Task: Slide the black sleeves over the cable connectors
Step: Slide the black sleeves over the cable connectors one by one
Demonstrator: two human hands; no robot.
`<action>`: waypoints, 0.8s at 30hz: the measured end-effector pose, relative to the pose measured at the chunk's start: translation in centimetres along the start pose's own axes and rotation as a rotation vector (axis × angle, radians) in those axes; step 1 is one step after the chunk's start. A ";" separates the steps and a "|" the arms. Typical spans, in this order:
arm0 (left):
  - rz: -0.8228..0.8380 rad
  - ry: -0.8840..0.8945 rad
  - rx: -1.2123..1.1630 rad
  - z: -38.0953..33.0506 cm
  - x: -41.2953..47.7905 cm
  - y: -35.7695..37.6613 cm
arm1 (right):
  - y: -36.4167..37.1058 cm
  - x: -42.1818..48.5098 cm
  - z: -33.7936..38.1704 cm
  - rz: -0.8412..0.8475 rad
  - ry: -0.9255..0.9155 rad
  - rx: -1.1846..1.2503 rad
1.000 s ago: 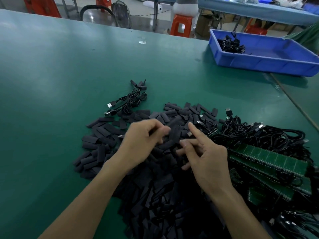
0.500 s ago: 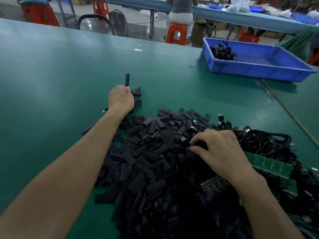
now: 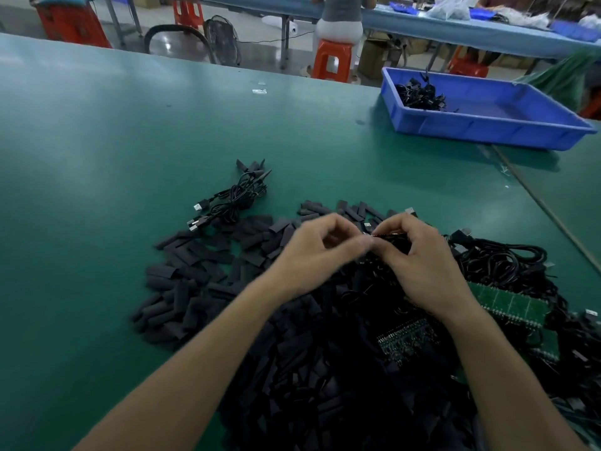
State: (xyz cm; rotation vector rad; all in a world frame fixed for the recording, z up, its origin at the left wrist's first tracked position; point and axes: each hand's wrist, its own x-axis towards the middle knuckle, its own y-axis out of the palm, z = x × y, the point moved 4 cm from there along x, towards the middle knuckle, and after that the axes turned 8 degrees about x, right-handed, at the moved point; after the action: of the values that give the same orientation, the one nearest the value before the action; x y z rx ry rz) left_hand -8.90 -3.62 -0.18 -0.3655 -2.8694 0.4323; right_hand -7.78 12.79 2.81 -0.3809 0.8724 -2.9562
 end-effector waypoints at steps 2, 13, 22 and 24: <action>0.027 -0.044 -0.108 0.8 -0.5 1.3 | 0.1 0.0 -0.3 0.012 0.012 0.018; 0.065 -0.144 -0.428 2.2 -0.3 1.8 | -0.1 0.5 -0.7 0.273 0.081 0.099; 0.262 -0.172 -0.612 1.7 0.7 2.2 | -0.6 0.5 0.3 0.360 0.090 0.297; 0.259 -0.168 -0.609 1.7 1.0 2.1 | -0.7 0.5 0.2 0.296 0.098 0.327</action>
State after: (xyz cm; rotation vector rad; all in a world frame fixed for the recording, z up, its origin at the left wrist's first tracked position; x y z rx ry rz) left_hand -9.80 -1.82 -2.23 -0.8390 -3.0704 -0.4138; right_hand -8.21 13.25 3.48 -0.0836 0.3949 -2.7845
